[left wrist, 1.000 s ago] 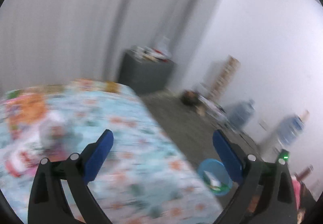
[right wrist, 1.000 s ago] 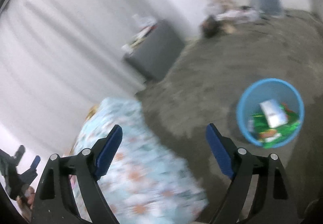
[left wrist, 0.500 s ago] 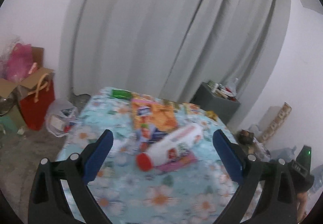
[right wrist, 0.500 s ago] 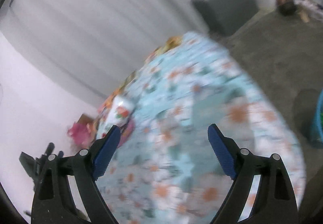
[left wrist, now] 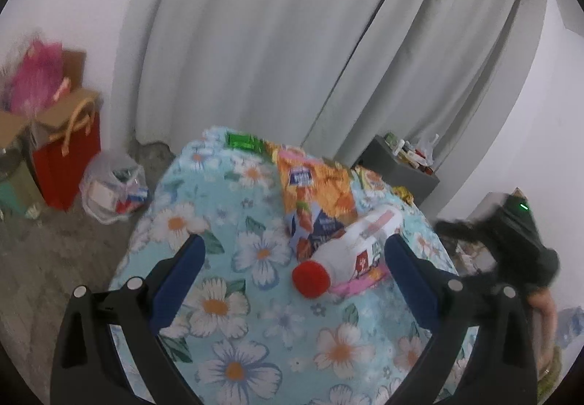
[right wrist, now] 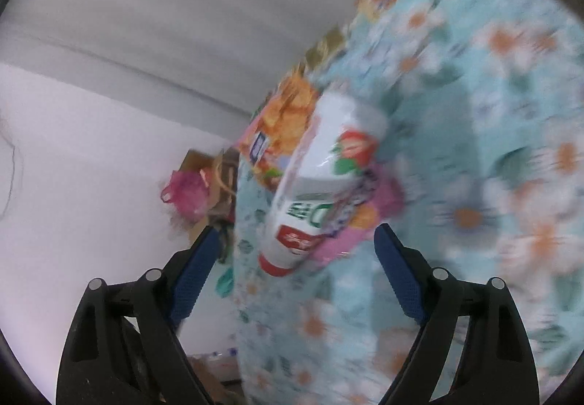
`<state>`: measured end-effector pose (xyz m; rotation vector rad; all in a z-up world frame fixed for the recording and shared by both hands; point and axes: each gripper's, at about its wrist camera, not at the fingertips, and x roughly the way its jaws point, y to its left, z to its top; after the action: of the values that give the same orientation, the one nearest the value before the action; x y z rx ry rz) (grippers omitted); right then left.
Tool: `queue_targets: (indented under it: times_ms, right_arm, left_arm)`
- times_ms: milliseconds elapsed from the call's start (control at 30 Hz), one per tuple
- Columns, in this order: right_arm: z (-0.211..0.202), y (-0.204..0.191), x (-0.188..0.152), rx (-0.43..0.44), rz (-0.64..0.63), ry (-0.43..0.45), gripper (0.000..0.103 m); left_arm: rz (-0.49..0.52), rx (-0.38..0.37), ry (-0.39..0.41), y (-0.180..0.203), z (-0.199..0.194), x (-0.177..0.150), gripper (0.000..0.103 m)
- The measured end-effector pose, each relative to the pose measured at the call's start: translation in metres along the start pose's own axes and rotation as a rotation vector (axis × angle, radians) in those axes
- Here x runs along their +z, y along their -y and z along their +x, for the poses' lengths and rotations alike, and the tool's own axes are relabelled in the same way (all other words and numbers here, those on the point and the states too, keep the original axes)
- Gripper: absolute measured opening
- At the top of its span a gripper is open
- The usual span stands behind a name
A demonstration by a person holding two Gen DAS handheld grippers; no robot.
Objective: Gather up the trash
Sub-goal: 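Grasp the white AD milk bottle with the right tool while the left tool grasps the orange chip bag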
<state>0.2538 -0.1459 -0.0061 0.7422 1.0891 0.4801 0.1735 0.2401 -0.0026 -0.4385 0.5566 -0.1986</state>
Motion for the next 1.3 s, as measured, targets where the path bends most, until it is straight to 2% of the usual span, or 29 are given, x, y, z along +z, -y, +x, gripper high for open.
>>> queue_targets:
  times_ms: [133, 300, 433, 600, 700, 833, 933, 1133, 1267, 1300]
  right_arm:
    - [0.045, -0.003, 0.006, -0.032, 0.082, -0.070, 0.078]
    - [0.083, 0.002, 0.008, -0.110, 0.143, -0.064, 0.066]
    - [0.087, 0.000, 0.007, -0.098, 0.135, -0.024, 0.065]
    - [0.075, 0.007, 0.003, -0.056, 0.118, -0.048, 0.064]
    - [0.068, 0.014, 0.004, -0.025, 0.107, -0.081, 0.063]
    - [0.056, 0.034, 0.005, 0.050, 0.149, -0.126, 0.062]
    - [0.045, 0.042, 0.005, 0.103, 0.179, -0.144, 0.060]
    - [0.025, 0.069, 0.003, 0.182, 0.266, -0.142, 0.060]
    - [0.002, 0.089, 0.002, 0.190, 0.288, -0.120, 0.060]
    - [-0.004, 0.092, 0.001, 0.192, 0.285, -0.117, 0.060]
  left_arm:
    - [-0.016, -0.016, -0.036, -0.006, 0.007, -0.007, 0.089]
    - [-0.046, -0.032, -0.069, -0.013, 0.012, -0.010, 0.076]
    - [-0.054, -0.049, -0.099, -0.017, 0.018, -0.009, 0.065]
    - [-0.082, -0.086, -0.145, -0.021, 0.031, -0.007, 0.054]
    - [-0.106, -0.119, -0.191, -0.021, 0.047, -0.004, 0.052]
    - [-0.179, -0.165, -0.292, -0.023, 0.082, 0.001, 0.051]
    - [-0.226, -0.151, -0.352, -0.025, 0.113, 0.007, 0.051]
    - [-0.196, -0.056, -0.424, -0.018, 0.166, 0.009, 0.051]
    - [-0.166, -0.006, -0.406, -0.010, 0.182, 0.011, 0.051]
    - [-0.150, -0.001, -0.402, -0.006, 0.184, 0.011, 0.047]
